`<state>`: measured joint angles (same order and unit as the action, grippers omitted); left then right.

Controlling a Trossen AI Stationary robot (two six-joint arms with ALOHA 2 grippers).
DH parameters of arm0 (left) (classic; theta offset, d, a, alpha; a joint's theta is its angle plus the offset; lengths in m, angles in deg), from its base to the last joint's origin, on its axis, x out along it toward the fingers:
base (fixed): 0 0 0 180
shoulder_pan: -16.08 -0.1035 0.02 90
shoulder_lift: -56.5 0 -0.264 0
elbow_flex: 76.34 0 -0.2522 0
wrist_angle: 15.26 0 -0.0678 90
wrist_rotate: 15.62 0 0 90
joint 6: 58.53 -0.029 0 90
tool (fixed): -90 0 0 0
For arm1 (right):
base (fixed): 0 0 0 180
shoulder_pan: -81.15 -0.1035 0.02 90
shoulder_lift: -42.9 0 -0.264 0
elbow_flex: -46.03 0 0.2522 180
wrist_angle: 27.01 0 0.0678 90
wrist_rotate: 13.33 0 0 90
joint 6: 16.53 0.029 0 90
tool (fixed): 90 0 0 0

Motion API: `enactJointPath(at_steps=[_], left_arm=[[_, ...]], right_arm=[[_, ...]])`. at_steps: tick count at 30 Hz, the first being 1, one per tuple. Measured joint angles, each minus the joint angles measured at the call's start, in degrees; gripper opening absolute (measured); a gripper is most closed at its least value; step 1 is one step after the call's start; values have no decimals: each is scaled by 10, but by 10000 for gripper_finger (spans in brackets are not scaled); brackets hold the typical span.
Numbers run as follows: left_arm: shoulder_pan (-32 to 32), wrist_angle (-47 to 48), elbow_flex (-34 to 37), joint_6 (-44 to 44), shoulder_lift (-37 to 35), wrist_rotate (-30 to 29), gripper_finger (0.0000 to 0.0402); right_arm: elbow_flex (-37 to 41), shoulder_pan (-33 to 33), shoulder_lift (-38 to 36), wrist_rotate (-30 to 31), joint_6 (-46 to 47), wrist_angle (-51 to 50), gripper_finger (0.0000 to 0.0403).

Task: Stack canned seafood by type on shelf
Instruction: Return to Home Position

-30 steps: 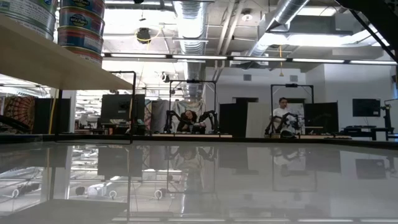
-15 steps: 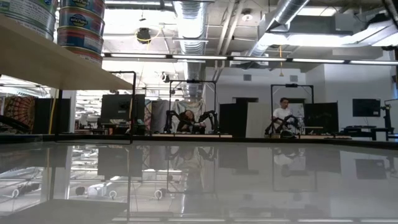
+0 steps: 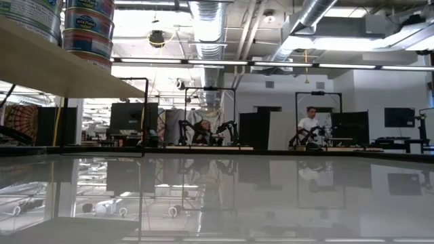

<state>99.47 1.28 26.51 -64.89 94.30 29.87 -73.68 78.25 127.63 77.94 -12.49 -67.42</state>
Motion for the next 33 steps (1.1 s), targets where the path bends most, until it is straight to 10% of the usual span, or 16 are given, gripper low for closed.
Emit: enactJointPath(at_steps=[14,25,33], left_arm=[[0,5,-4,8,25,-106,218],[0,53,-2,10,-69,189,218],[-1,66,15,-13,-92,204,218]], right_arm=[[237,69,-208,-10,62,110,285],[329,120,-259,-112,183,172,285],[435,100,-340,-93,198,234,285]])
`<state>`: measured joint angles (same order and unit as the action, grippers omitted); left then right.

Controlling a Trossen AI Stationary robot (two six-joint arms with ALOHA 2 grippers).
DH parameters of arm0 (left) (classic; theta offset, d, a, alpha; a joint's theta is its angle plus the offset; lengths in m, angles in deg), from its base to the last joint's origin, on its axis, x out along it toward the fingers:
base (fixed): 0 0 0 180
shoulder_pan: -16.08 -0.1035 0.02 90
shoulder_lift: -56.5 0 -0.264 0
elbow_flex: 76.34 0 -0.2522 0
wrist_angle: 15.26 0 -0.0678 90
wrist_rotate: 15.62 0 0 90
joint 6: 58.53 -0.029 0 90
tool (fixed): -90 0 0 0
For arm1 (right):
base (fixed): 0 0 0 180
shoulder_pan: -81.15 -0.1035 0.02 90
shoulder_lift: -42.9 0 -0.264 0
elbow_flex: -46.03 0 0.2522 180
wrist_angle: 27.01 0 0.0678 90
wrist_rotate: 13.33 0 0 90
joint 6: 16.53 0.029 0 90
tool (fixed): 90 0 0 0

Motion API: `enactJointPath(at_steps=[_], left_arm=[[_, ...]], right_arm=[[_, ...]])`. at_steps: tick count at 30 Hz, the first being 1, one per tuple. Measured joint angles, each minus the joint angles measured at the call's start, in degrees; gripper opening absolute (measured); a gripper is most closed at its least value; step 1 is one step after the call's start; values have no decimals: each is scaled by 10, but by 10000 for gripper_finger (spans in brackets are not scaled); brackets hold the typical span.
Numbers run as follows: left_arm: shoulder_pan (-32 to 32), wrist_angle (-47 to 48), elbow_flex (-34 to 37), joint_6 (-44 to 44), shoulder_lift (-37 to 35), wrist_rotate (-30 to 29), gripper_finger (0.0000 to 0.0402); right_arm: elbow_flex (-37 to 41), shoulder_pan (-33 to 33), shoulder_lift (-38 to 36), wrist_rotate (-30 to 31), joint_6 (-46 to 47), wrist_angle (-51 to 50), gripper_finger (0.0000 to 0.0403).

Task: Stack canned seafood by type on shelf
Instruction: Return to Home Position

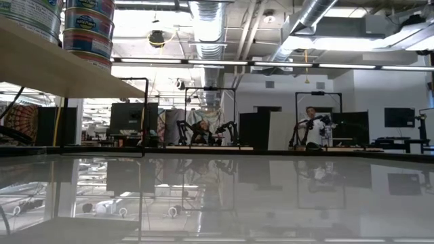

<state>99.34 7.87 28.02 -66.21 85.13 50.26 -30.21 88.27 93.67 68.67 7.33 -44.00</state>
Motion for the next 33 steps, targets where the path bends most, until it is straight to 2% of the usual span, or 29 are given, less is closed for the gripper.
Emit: enactJointPath(at_steps=[6,12,21,28,33], left_arm=[[0,-26,43,22,0,-8,218],[5,-35,121,92,-3,1,218],[5,-68,205,148,-6,-14,218],[5,-125,228,243,-7,-16,218],[5,-134,228,255,-7,-17,218]], right_arm=[[143,21,-85,5,66,150,285],[238,33,-146,5,123,200,285],[282,40,-217,10,137,167,285],[281,47,-233,16,179,163,285],[281,41,-238,16,197,153,285]])
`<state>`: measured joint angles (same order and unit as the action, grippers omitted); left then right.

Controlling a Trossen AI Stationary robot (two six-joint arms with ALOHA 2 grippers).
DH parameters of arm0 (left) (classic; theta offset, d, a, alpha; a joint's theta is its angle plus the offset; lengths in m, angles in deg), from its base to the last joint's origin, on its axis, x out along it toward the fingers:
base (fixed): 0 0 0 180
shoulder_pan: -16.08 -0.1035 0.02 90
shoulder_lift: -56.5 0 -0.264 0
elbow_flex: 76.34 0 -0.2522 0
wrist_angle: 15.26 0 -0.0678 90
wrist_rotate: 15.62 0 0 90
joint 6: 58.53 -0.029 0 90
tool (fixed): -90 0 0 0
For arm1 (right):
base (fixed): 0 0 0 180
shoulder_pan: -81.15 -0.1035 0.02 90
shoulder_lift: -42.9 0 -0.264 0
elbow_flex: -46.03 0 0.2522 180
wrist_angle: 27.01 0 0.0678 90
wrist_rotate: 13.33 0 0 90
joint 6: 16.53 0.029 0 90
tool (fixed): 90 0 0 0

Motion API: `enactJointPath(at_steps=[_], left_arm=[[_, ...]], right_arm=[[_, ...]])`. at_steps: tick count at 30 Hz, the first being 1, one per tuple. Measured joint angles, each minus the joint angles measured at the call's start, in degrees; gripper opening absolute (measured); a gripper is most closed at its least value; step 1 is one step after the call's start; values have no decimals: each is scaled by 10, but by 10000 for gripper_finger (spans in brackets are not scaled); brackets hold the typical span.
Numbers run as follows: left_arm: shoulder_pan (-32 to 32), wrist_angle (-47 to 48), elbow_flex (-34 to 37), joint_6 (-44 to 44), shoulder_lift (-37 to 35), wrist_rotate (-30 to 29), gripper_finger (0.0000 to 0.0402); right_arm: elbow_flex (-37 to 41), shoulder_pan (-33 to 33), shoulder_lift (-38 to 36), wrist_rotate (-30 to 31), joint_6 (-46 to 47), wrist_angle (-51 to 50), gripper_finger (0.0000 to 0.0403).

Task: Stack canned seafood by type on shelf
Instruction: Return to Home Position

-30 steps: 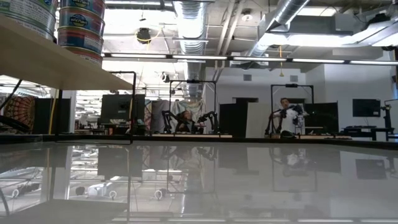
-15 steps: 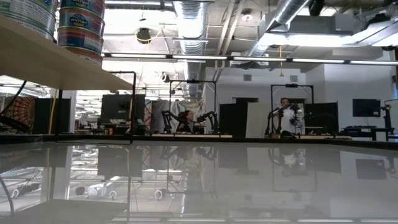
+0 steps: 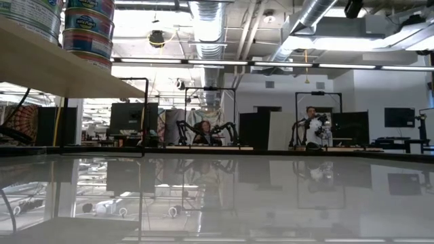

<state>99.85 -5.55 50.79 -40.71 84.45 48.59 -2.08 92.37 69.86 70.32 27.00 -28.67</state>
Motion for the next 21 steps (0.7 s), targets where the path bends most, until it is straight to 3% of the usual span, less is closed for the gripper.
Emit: enactJointPath(at_steps=[5,10,13,21], left_arm=[[-2,39,0,28,0,-5,218],[-2,48,1,95,11,-48,218],[-1,47,0,102,31,-8,218],[12,30,0,-49,54,153,218]], right_arm=[[0,1,0,0,-16,-23,285],[0,1,-4,0,-13,-54,285],[0,-7,-4,-14,-10,-53,285],[0,-58,-18,-98,-101,-21,285]])
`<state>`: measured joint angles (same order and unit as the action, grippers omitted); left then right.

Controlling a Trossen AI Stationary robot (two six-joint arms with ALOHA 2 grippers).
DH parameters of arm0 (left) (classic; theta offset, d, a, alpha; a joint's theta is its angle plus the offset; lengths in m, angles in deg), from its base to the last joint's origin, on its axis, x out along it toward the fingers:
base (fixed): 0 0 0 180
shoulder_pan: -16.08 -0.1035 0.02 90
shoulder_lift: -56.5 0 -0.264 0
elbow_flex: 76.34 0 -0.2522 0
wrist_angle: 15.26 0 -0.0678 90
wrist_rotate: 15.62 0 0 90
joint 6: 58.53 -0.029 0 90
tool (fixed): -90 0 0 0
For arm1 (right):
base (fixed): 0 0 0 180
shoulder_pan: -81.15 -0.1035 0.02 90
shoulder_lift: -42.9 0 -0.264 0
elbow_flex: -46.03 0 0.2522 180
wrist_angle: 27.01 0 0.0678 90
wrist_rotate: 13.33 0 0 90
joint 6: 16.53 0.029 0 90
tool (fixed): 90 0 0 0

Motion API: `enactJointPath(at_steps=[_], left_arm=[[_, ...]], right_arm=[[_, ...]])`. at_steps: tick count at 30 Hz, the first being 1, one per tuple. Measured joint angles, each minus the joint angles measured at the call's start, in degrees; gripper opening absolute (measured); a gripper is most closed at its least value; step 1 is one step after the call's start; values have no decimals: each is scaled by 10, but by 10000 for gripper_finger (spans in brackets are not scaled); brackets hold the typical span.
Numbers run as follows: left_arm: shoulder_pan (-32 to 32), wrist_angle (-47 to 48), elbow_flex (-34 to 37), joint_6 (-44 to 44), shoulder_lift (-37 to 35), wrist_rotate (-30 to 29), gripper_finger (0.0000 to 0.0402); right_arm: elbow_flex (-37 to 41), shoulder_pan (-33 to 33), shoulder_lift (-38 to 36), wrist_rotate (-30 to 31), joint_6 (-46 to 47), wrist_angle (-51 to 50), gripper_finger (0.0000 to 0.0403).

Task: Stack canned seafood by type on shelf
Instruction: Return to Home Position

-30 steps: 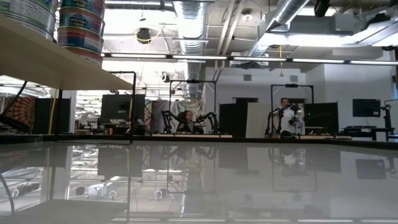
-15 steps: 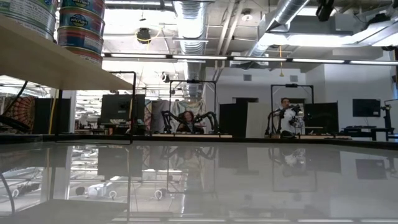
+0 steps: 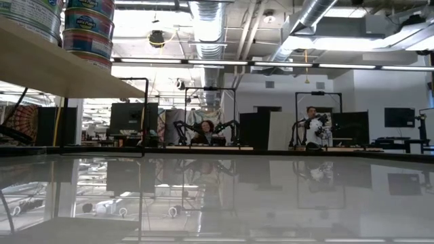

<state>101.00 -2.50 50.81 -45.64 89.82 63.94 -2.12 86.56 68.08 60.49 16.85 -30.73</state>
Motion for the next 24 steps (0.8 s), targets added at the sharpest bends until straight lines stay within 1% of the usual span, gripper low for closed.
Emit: enactJointPath(at_steps=[3,5,9,11,13,15,17,20,24], left_arm=[[21,20,0,-46,-12,12,218],[28,23,0,-55,-15,15,218],[25,43,0,-50,-14,33,218],[25,44,0,-71,-14,62,218],[25,39,4,-90,-15,111,218],[25,35,17,-100,-16,144,218],[25,15,37,-103,-15,147,218],[25,-43,83,-119,-14,146,218],[23,-156,157,-122,-15,144,218]], right_arm=[[0,-31,-12,-4,-47,-8,285],[13,-50,-24,-4,-68,1,285],[72,-93,-64,-9,-127,73,285],[112,-117,-86,-18,-169,118,285],[153,-143,-105,-19,-210,160,285],[192,-168,-122,-19,-231,205,285],[225,-187,-136,-19,-240,246,285],[266,-212,-151,-18,-257,278,285],[294,-233,-158,-17,-304,313,285]])
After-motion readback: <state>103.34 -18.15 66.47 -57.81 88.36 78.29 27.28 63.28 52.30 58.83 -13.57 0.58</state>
